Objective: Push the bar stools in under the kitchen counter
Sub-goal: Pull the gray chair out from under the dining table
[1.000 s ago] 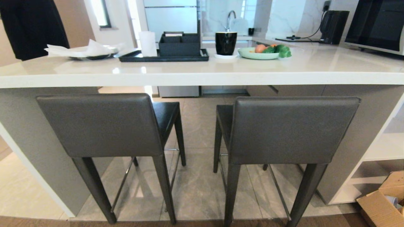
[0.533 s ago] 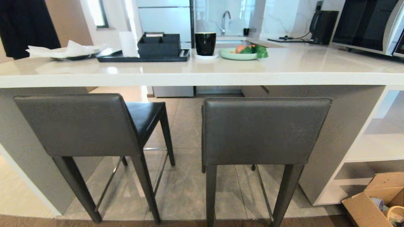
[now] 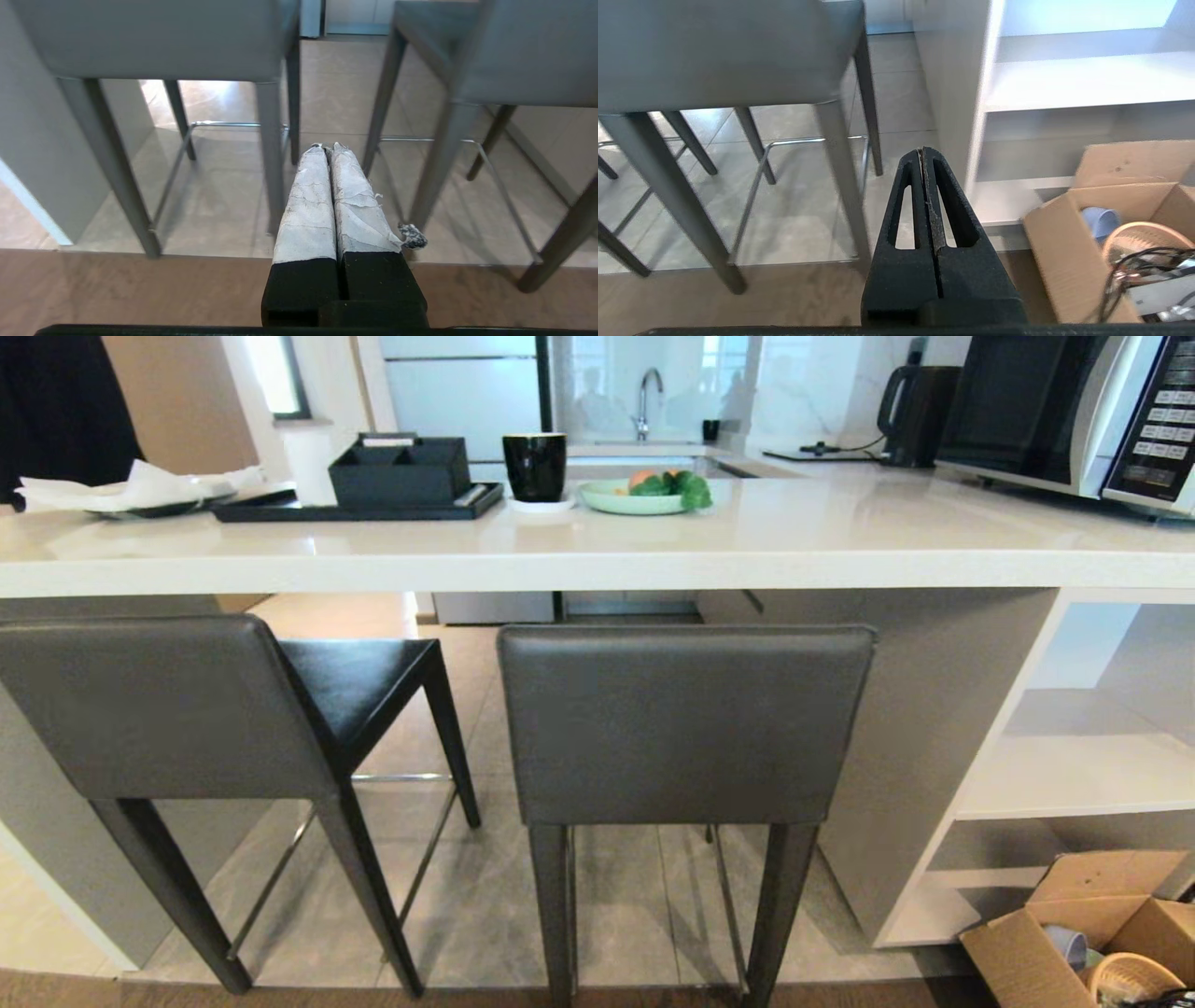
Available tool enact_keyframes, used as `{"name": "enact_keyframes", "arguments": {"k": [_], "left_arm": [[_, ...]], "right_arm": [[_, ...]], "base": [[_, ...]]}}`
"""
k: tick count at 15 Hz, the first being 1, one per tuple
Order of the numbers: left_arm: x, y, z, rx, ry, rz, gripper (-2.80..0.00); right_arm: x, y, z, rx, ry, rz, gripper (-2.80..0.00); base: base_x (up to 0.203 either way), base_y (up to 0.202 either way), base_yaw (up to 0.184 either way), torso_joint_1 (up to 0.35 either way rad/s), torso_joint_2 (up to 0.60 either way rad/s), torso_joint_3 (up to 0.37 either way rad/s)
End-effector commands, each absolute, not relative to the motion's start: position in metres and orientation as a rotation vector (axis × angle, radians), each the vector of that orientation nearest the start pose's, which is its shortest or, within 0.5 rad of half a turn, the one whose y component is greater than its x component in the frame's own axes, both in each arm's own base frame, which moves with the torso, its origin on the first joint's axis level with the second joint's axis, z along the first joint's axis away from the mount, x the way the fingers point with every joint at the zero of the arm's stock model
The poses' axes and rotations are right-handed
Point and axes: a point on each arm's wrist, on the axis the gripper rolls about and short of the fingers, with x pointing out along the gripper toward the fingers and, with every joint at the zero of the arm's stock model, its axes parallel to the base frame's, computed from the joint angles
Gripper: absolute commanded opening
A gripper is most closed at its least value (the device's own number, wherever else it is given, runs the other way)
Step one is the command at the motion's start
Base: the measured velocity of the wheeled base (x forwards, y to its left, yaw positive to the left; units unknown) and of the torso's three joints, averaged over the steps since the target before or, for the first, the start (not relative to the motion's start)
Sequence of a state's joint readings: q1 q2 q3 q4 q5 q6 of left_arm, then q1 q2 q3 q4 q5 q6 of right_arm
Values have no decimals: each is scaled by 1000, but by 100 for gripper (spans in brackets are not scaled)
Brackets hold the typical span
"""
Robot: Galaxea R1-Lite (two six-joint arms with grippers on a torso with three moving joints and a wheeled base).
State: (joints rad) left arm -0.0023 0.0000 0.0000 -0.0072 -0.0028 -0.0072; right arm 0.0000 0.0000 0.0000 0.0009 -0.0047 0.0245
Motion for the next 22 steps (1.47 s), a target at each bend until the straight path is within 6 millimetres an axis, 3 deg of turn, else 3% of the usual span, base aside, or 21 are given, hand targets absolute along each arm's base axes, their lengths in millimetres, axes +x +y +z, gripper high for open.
{"name": "enact_keyframes", "arguments": {"k": [1, 5, 16, 22], "left_arm": [[-23, 0, 76, -8, -6, -6, -280], [-23, 0, 76, -8, -6, -5, -280], [-23, 0, 76, -8, -6, -5, -280], [-23, 0, 76, -8, -6, -6, -280]], "right_arm": [[-23, 0, 75, 25, 4, -5, -280], [-23, 0, 75, 25, 3, -5, -280], [-23, 0, 75, 25, 4, -5, -280], [-23, 0, 75, 25, 3, -5, -280]], "base": [[0, -196, -1, 4, 3, 5], [0, -168, 0, 2, 1, 1], [0, 0, 0, 0, 0, 0], [178, 0, 3, 4, 2, 3]]}}
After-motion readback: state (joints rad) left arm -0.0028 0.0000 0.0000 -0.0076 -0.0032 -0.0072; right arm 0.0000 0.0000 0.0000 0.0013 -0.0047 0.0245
